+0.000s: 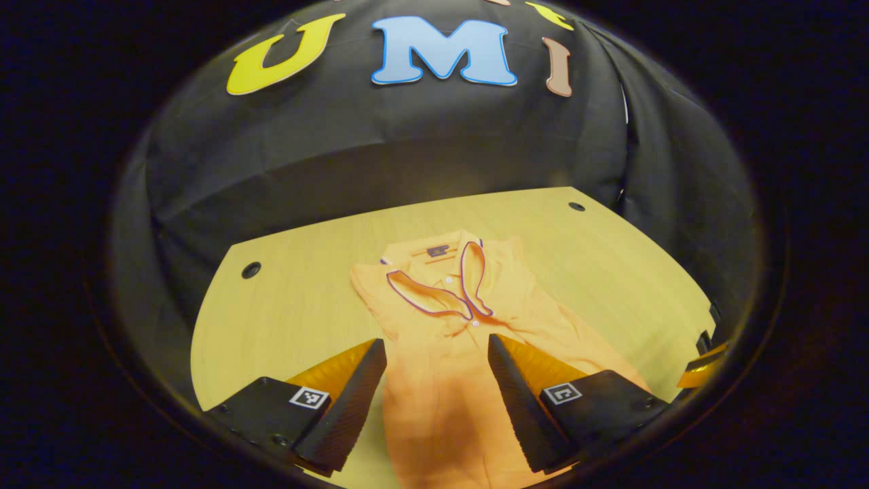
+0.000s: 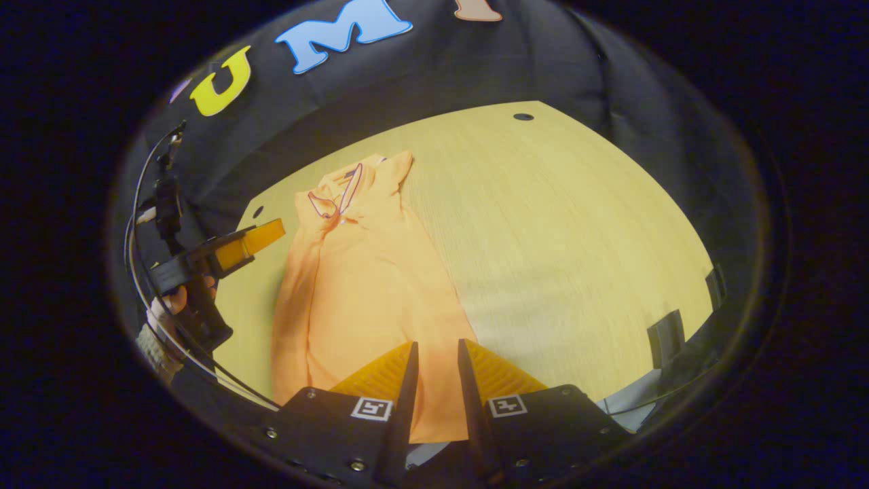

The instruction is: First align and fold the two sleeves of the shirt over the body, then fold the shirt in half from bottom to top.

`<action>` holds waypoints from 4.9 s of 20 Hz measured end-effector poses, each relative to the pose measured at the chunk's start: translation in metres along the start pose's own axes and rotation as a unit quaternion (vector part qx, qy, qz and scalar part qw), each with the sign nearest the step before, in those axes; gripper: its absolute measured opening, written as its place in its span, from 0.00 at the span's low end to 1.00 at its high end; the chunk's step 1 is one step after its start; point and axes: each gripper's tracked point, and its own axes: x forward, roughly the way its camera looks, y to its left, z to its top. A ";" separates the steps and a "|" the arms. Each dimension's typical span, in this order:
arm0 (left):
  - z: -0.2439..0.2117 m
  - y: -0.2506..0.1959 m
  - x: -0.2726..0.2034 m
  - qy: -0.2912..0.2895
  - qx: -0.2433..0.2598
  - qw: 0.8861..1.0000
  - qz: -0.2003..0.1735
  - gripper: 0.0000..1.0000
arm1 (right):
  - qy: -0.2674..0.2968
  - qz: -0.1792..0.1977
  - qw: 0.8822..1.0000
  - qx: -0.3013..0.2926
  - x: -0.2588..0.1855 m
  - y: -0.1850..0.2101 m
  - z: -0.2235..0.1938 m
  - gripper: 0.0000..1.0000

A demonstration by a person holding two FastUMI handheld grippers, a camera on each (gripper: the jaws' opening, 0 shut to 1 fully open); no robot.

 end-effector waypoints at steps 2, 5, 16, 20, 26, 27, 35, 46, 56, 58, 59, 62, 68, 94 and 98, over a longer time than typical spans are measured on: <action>-0.028 0.004 -0.026 0.024 -0.009 1.000 0.010 1.00 | 0.021 0.001 1.000 -0.016 0.002 -0.004 -0.010 0.31; -0.073 0.003 -0.062 0.063 -0.033 0.997 0.023 1.00 | 0.059 0.010 0.997 -0.040 0.006 -0.005 -0.024 0.43; -0.201 -0.030 -0.127 0.203 -0.128 0.970 0.025 0.98 | 0.178 -0.025 0.974 -0.139 0.028 -0.019 -0.078 0.91; -0.235 -0.039 -0.129 0.269 -0.123 0.955 0.017 0.99 | 0.198 -0.046 0.967 -0.153 0.037 -0.021 -0.086 0.91; -0.256 -0.028 -0.120 0.323 -0.099 0.940 0.045 0.97 | 0.217 -0.072 0.961 -0.152 0.040 -0.022 -0.087 0.90; -0.256 -0.030 -0.120 0.328 -0.095 0.939 0.045 0.94 | 0.223 -0.079 0.959 -0.155 0.040 -0.023 -0.089 0.90; -0.252 -0.036 -0.115 0.378 -0.117 0.917 0.050 0.86 | 0.249 -0.091 0.954 -0.141 0.043 -0.021 -0.088 0.92; -0.236 -0.044 -0.100 0.369 -0.136 0.918 0.039 0.07 | 0.238 -0.092 0.956 -0.146 0.043 -0.017 -0.084 0.06; -0.171 -0.022 -0.097 0.323 -0.169 0.930 0.048 0.07 | 0.192 -0.053 0.974 -0.111 0.031 0.005 -0.030 0.00; -0.153 -0.017 -0.091 0.310 -0.169 0.934 0.050 0.07 | 0.175 -0.045 0.978 -0.107 0.031 0.011 -0.006 0.00; -0.144 -0.014 -0.088 0.303 -0.169 0.936 0.051 0.07 | 0.167 -0.042 0.980 -0.104 0.032 0.014 0.005 0.00; -0.113 -0.004 -0.075 0.282 -0.172 0.942 0.054 0.07 | 0.142 -0.033 0.984 -0.100 0.033 0.024 0.042 0.00; -0.045 0.022 -0.038 0.242 -0.165 0.954 0.062 0.07 | 0.101 -0.019 0.989 -0.108 0.051 0.043 0.119 0.00; 0.132 0.138 0.237 0.097 -0.073 0.989 0.087 0.06 | -0.040 0.010 0.998 -0.052 0.172 0.083 0.306 0.00; 0.129 0.139 0.262 0.084 -0.067 0.991 0.085 0.06 | -0.050 -0.003 0.996 -0.070 0.174 0.083 0.304 0.00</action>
